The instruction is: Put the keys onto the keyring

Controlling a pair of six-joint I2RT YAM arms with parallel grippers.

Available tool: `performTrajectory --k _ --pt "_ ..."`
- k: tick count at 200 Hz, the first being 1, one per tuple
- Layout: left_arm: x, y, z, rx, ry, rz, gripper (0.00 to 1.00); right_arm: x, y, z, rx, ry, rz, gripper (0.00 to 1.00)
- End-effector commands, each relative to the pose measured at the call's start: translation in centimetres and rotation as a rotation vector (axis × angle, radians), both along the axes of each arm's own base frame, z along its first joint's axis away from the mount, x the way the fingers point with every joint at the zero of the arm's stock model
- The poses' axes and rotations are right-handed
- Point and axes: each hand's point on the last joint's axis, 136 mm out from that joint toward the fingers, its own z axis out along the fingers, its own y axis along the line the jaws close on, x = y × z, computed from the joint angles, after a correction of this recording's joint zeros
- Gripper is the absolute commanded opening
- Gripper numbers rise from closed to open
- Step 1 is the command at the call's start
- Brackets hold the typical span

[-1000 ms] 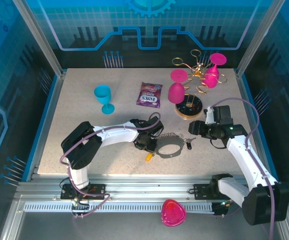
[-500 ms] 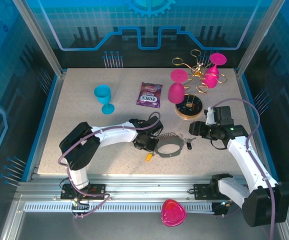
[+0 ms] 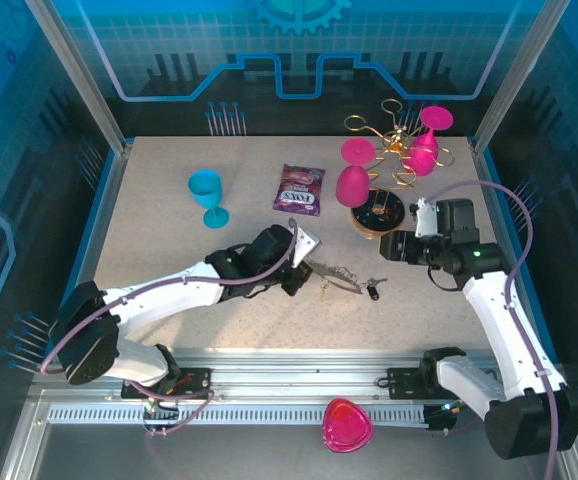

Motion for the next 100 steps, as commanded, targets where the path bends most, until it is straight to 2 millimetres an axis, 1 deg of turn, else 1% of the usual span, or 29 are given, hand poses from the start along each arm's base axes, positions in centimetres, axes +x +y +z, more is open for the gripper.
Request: performTrajectory --k 1,16,30,44,63,71,100 --pt "0.6 -1.8 4.1 -0.144 -0.214 -0.148 0.00 0.1 2.6 2.6 0.036 -0.085 0.200 0.63" --pt "0.3 -2.3 5.5 -0.236 -0.282 -0.223 0.00 0.1 4.0 3.6 0.054 -0.140 0.310 0.61" --pt "0.0 -2.6 6.7 -0.309 -0.347 -0.277 0.00 0.1 4.8 4.1 0.036 -0.194 0.400 0.61" --pt "-0.2 -2.8 7.2 -0.348 -0.379 -0.321 0.00 -0.2 5.8 4.6 0.024 -0.265 0.498 0.56" --pt "-0.4 -2.9 7.7 -0.383 -0.392 -0.362 0.00 -0.6 7.1 5.4 0.024 -0.380 0.601 0.54" --pt "-0.6 -3.0 8.0 -0.401 -0.397 -0.379 0.00 -1.0 7.7 5.7 0.030 -0.442 0.658 0.48" --pt "-1.1 -3.1 8.6 -0.441 -0.414 -0.427 0.00 -2.3 9.2 5.5 0.004 -0.602 0.808 0.40"
